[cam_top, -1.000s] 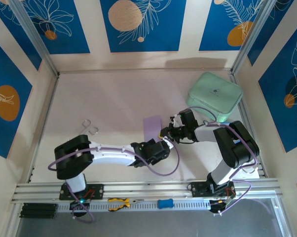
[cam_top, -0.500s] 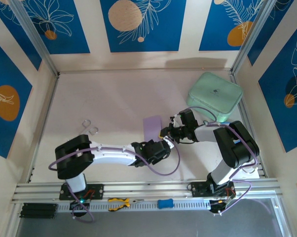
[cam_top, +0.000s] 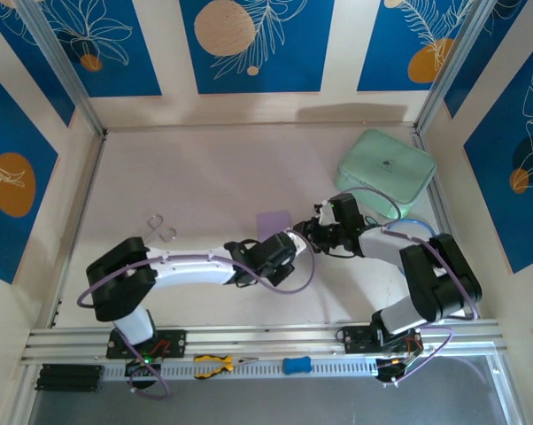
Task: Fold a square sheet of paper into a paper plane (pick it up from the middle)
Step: Fold the triangle a second time at the center of the table.
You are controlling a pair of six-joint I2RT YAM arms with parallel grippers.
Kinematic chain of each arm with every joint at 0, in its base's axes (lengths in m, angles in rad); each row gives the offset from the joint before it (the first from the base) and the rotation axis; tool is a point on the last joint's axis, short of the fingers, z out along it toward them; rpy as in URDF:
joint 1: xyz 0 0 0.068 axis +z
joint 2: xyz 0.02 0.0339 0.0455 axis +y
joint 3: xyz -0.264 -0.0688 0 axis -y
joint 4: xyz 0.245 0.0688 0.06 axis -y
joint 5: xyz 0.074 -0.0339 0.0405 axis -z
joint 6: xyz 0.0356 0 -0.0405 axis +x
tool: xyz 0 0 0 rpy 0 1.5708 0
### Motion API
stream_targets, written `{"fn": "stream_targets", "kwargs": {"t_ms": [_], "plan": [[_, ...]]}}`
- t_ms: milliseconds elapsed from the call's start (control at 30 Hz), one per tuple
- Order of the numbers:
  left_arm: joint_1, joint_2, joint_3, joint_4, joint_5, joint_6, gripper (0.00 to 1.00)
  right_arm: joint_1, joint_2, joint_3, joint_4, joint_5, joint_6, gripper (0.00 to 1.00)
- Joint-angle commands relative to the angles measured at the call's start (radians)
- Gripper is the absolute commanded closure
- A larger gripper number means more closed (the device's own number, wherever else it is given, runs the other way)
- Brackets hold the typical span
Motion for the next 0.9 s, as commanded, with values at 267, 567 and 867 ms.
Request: {"fn": "stream_targets", "kwargs": {"t_ms": [267,567,867], "plan": [[0.154,-0.064,-0.082,0.137,0.396,-0.17,1.0,-0.032,-0.244,-0.091,-0.205,0.072,-0.032,0.68],[0.206,-0.074,-0.14,0.215,0.456,-0.227,1.0,0.056,-0.237,-0.156,-0.111,0.048,0.025,0.87],[0.219,-0.067,-0.158,0.241,0.47,-0.241,0.99,0.16,-0.089,-0.097,0.002,0.006,0.038,0.91]]}}
